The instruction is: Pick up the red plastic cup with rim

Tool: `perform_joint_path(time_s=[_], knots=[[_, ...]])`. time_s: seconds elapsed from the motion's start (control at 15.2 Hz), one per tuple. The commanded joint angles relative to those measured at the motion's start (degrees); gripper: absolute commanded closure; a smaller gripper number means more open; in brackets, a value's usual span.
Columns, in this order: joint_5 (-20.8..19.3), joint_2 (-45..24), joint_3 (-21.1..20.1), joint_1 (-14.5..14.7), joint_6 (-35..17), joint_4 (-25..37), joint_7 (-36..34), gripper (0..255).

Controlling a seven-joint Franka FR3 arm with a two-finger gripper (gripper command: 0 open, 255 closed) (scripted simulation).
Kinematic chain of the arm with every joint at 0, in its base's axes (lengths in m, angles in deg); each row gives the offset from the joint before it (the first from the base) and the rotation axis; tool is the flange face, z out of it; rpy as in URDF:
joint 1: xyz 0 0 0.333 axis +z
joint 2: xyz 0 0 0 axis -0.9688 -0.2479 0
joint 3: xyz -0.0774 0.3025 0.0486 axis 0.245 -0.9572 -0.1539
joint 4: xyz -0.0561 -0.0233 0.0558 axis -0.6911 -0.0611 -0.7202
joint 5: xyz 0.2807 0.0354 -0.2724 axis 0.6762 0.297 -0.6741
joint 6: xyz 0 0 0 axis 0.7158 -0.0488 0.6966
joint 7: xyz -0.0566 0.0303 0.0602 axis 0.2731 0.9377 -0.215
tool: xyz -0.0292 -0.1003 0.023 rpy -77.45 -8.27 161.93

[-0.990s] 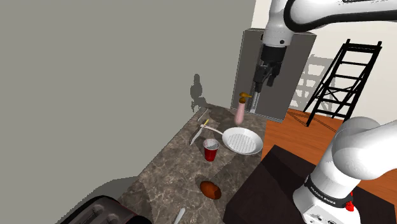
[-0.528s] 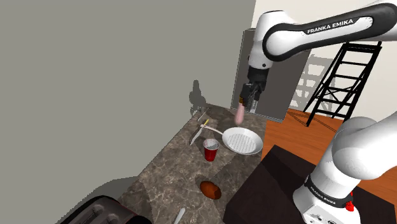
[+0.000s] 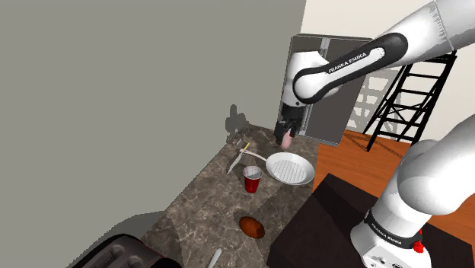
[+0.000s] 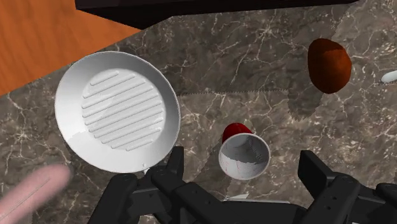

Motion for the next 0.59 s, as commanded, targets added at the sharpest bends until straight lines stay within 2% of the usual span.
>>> perform_joint_path(time_s=[0.0, 0.53], knots=[[0.64, -4.19, 0.20, 0.31, -4.13, 0.27, 0.37, 0], [5.37, -23.25, 0.92, 1.18, -19.20, 4.33, 4.41, 0]])
